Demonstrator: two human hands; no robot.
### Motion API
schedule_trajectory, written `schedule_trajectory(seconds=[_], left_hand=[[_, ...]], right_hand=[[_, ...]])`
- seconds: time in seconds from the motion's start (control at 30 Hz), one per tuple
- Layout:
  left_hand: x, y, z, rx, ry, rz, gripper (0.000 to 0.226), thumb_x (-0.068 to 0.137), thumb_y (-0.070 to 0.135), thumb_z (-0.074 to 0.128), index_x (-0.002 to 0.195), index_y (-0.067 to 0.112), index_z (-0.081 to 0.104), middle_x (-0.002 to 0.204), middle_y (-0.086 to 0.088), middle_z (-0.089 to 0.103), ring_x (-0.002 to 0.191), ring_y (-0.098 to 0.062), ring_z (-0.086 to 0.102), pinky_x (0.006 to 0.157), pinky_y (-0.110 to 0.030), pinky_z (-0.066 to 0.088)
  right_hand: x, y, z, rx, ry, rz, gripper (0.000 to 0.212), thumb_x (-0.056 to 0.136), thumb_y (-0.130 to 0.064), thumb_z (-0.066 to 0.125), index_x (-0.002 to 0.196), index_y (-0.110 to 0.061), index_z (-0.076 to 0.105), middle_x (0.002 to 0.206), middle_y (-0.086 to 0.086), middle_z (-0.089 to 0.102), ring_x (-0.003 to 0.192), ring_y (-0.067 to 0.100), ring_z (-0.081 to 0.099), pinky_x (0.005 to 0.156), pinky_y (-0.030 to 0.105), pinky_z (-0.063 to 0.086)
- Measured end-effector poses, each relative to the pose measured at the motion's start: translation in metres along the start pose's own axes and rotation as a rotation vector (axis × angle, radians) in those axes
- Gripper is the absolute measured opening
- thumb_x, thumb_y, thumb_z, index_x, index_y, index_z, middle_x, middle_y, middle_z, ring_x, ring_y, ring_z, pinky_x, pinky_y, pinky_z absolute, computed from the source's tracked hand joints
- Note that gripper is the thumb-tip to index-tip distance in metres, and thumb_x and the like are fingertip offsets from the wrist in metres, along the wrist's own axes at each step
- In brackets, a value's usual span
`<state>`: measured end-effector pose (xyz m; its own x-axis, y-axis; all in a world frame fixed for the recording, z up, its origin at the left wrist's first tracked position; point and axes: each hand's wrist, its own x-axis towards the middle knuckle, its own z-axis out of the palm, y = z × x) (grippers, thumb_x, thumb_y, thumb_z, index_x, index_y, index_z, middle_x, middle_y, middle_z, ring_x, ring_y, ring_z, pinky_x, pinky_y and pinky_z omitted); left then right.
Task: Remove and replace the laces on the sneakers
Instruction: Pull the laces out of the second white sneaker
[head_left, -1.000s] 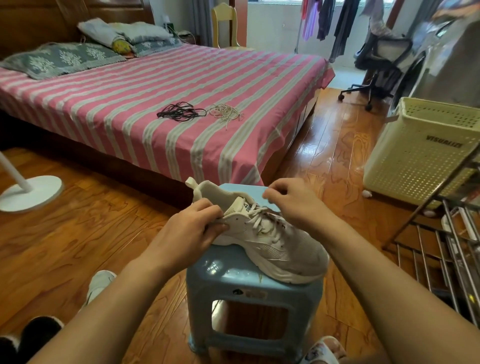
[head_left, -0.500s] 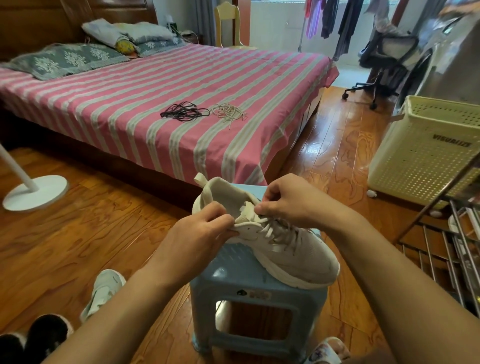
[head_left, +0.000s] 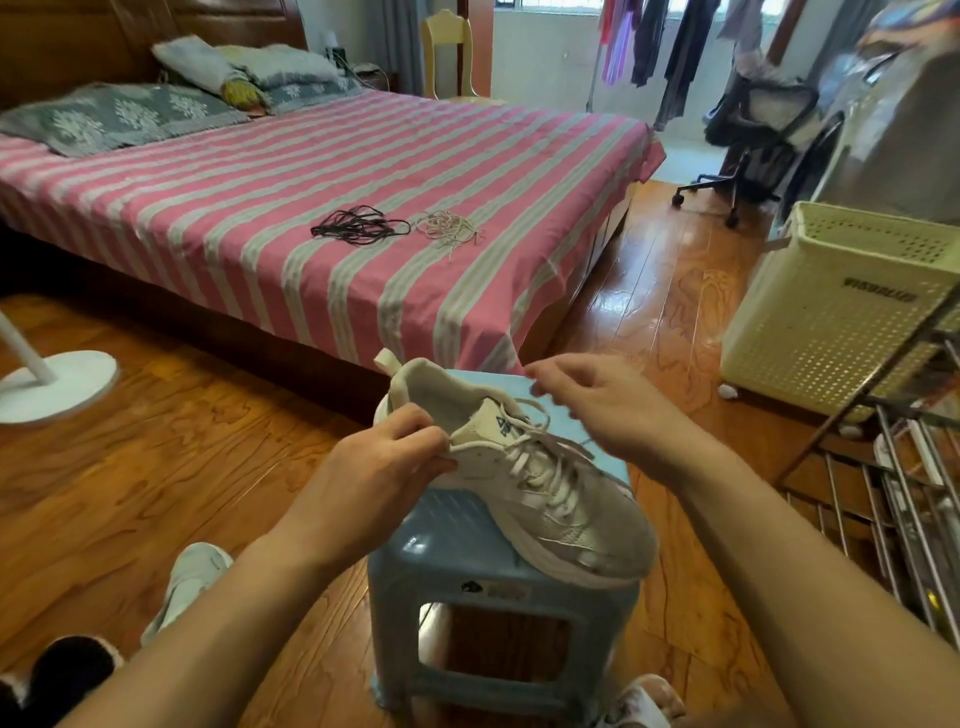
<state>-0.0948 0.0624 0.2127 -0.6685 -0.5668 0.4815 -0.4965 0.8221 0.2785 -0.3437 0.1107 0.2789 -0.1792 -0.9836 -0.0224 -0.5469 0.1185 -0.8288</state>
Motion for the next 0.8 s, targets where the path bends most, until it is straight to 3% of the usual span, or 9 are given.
schedule_trajectory(seconds=[0.13, 0.2, 0.3, 0.4, 0.47, 0.57, 0.67, 0.73, 0.8], left_hand=[[0.0, -0.004, 0.004, -0.03, -0.006, -0.007, 0.03, 0.097, 0.045, 0.048, 0.101, 0.022, 0.067, 0.105, 0.012, 0.057, 0.075, -0.012, 0.062, 0.056, -0.025, 0.054], [-0.001, -0.007, 0.005, -0.045, 0.0, -0.032, 0.03, 0.097, 0.047, 0.048, 0.101, 0.024, 0.066, 0.104, 0.014, 0.056, 0.076, -0.012, 0.061, 0.057, -0.027, 0.054], [-0.004, -0.011, 0.007, -0.09, -0.011, -0.075, 0.029, 0.097, 0.05, 0.047, 0.1, 0.027, 0.065, 0.101, 0.017, 0.054, 0.078, -0.012, 0.06, 0.06, -0.037, 0.055], [-0.005, -0.014, 0.009, -0.116, -0.019, -0.073, 0.023, 0.097, 0.047, 0.052, 0.1, 0.029, 0.064, 0.102, 0.019, 0.053, 0.08, -0.012, 0.06, 0.062, -0.038, 0.055], [-0.003, -0.015, 0.011, -0.125, -0.025, -0.069, 0.02, 0.097, 0.044, 0.055, 0.101, 0.028, 0.065, 0.103, 0.019, 0.052, 0.082, -0.01, 0.059, 0.064, -0.036, 0.055], [-0.002, -0.017, 0.013, -0.143, -0.026, -0.072, 0.022, 0.098, 0.044, 0.056, 0.1, 0.024, 0.066, 0.103, 0.017, 0.054, 0.083, -0.01, 0.058, 0.066, -0.034, 0.053], [-0.003, -0.019, 0.01, -0.162, -0.026, -0.089, 0.027, 0.097, 0.049, 0.053, 0.098, 0.025, 0.067, 0.101, 0.018, 0.054, 0.083, -0.007, 0.058, 0.066, -0.03, 0.052], [-0.005, -0.019, 0.009, -0.163, -0.032, -0.097, 0.026, 0.096, 0.049, 0.052, 0.098, 0.028, 0.066, 0.101, 0.02, 0.054, 0.084, -0.007, 0.058, 0.066, -0.03, 0.052], [-0.005, -0.02, 0.009, -0.178, -0.044, -0.098, 0.024, 0.096, 0.049, 0.052, 0.098, 0.029, 0.066, 0.102, 0.021, 0.053, 0.086, -0.007, 0.059, 0.067, -0.031, 0.054]], right_hand=[[0.018, 0.012, 0.024, -0.169, 0.045, -0.098, 0.014, 0.095, -0.02, 0.067, 0.097, -0.018, 0.08, 0.086, -0.009, 0.074, 0.079, 0.003, 0.065, 0.073, 0.022, 0.048], [0.035, 0.028, 0.009, -0.16, 0.166, 0.111, 0.012, 0.095, -0.017, 0.065, 0.093, -0.015, 0.077, 0.087, -0.001, 0.072, 0.078, 0.016, 0.063, 0.065, 0.027, 0.047], [0.04, 0.054, -0.022, -0.372, 0.298, 0.444, 0.023, 0.096, -0.012, 0.05, 0.103, -0.002, 0.069, 0.1, 0.016, 0.066, 0.092, 0.03, 0.06, 0.072, 0.032, 0.046], [0.029, 0.043, -0.02, -0.127, 0.325, 0.275, 0.025, 0.095, -0.015, 0.051, 0.093, 0.003, 0.068, 0.086, 0.017, 0.065, 0.079, 0.022, 0.053, 0.066, 0.033, 0.039], [0.023, 0.021, 0.003, 0.018, 0.102, 0.145, 0.028, 0.101, -0.027, 0.052, 0.105, -0.009, 0.074, 0.095, 0.007, 0.071, 0.082, 0.015, 0.056, 0.073, 0.035, 0.046], [0.025, 0.011, 0.033, -0.187, -0.06, -0.064, 0.02, 0.099, -0.024, 0.059, 0.106, -0.019, 0.078, 0.096, -0.003, 0.075, 0.085, 0.009, 0.065, 0.077, 0.027, 0.049], [0.04, 0.028, 0.002, -0.047, 0.374, 0.156, 0.016, 0.095, -0.018, 0.061, 0.099, -0.011, 0.075, 0.084, 0.004, 0.069, 0.063, 0.013, 0.054, 0.053, 0.023, 0.04], [0.04, 0.052, -0.032, -0.013, 0.666, 0.428, 0.029, 0.097, -0.021, 0.054, 0.117, -0.004, 0.064, 0.111, 0.015, 0.066, 0.08, 0.024, 0.058, 0.06, 0.026, 0.042], [0.036, 0.066, -0.04, -0.307, 0.555, 0.459, 0.03, 0.097, -0.021, 0.049, 0.118, -0.004, 0.064, 0.128, 0.018, 0.062, 0.099, 0.034, 0.061, 0.077, 0.036, 0.05]])
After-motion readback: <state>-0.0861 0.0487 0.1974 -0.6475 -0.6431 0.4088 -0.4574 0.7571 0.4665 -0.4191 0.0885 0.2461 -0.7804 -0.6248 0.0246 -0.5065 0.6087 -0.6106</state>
